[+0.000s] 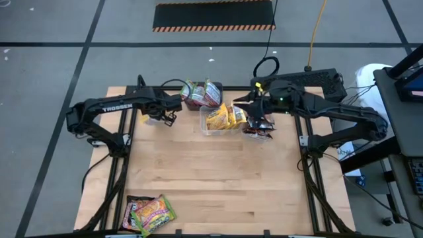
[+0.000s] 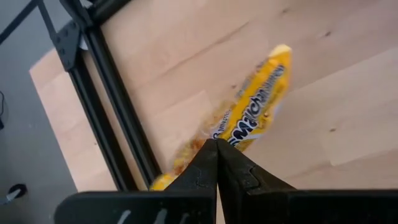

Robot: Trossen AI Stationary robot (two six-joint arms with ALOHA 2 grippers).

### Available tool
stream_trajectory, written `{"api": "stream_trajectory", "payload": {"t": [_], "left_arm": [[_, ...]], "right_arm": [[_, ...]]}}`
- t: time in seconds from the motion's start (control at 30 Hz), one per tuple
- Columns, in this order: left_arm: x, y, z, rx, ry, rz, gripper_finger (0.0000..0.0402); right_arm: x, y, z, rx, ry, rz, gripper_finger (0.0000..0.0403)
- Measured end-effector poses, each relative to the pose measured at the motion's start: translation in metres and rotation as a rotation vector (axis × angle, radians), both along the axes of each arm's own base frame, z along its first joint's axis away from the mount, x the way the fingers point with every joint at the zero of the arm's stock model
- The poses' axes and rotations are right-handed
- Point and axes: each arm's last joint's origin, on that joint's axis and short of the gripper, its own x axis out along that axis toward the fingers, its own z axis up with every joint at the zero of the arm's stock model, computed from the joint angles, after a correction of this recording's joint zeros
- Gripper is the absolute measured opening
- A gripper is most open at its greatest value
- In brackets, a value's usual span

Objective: Sort Maruchan noodles
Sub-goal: Put the yellow noodle pack into the left transparent bin

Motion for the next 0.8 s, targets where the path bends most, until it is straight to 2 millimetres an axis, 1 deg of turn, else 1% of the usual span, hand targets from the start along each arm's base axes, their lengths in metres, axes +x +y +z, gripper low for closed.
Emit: {"api": "stream_trajectory", "payload": {"t": [0.3,0.67,0.8], "left_arm": [[0.007,-0.002,0.034,0.043,-0.071,-0.024,0.0],[0.017,-0.012,0.08,0.1,-0.242,-0.074,0.0],[0.022,-0.017,0.097,0.119,-0.33,-0.098,0.0]], "right_arm": [[0.003,0.002,-0.002,0.0,0.007,0.009,0.0059],[0.003,0.002,-0.002,-0.001,0.008,0.007,0.0059],[0.003,0.002,-0.002,0.0,0.012,0.006,0.0059]]}}
